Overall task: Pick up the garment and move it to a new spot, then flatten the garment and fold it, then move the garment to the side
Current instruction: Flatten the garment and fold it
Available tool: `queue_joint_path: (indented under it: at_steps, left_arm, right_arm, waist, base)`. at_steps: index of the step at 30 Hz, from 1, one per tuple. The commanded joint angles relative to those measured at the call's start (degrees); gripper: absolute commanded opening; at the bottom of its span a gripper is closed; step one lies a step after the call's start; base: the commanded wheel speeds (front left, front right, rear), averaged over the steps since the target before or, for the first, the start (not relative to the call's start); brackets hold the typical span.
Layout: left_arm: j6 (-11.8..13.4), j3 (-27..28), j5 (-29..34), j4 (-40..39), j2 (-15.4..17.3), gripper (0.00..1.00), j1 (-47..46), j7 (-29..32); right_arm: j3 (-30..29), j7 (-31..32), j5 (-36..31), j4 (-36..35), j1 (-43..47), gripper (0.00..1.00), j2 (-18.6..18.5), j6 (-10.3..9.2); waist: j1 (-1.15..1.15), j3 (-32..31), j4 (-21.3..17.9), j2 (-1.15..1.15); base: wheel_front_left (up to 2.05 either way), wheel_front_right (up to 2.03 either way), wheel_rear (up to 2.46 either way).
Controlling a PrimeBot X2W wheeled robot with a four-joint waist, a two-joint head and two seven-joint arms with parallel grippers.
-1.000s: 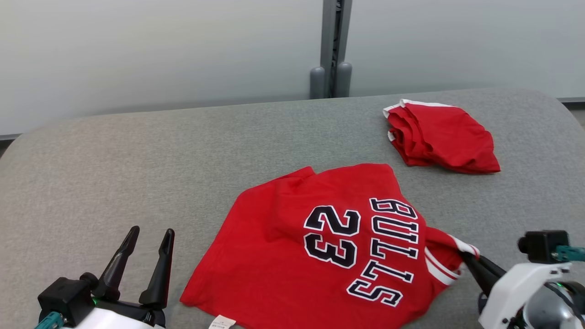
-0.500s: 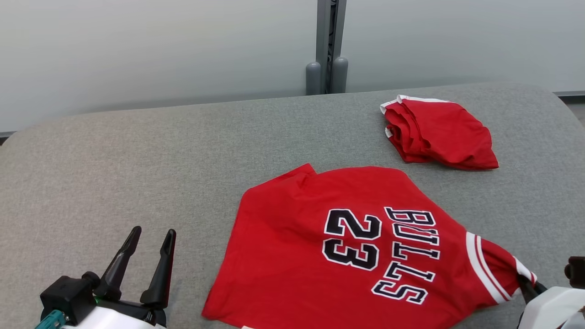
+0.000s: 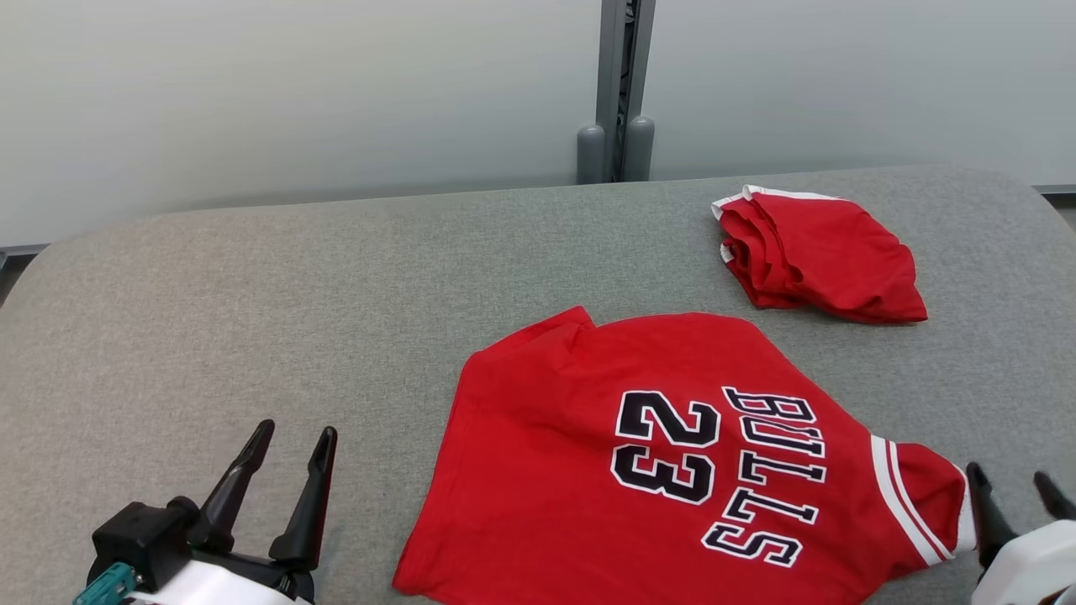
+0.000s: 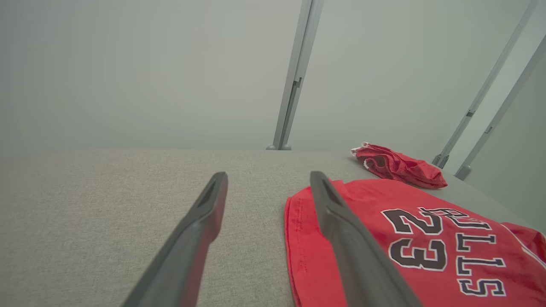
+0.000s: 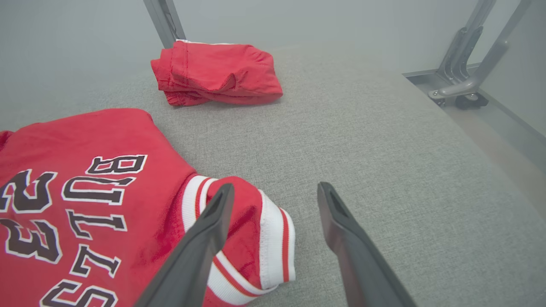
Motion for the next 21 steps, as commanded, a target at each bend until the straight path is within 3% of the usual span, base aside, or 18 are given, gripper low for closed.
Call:
queue_joint_path:
  at_steps: [1, 7, 21]
  left_arm:
    - [0.0, -0.1, 0.0, 0.1, 0.4, 1.00, -1.3, 0.1]
    - [0.1, -0.7, 0.4, 0.3, 0.5, 1.00, -1.7, 0.8]
    - [1.3, 0.9, -0.5, 0.4, 1.0, 1.00, -2.0, 0.6]
  right_arm:
    - [-0.6, -1.2, -0.5, -0.7, -0.9, 1.00, -0.3, 0.00]
    - [0.8, -6.7, -0.5, -3.1, -2.3, 1.00, -0.3, 0.00]
    - [12.0, -19.9, 0.5, -7.9, -4.6, 1.00, -0.3, 0.00]
  waist:
    - [0.00, -0.1, -0.1, 0.00]
    - [0.00, -0.5, -1.0, 0.00]
    - [0.00, -0.8, -2.7, 0.00]
  base:
    - [0.00, 0.00, 0.00]
    - [0.00, 0.00, 0.00]
    - [0.00, 0.00, 0.00]
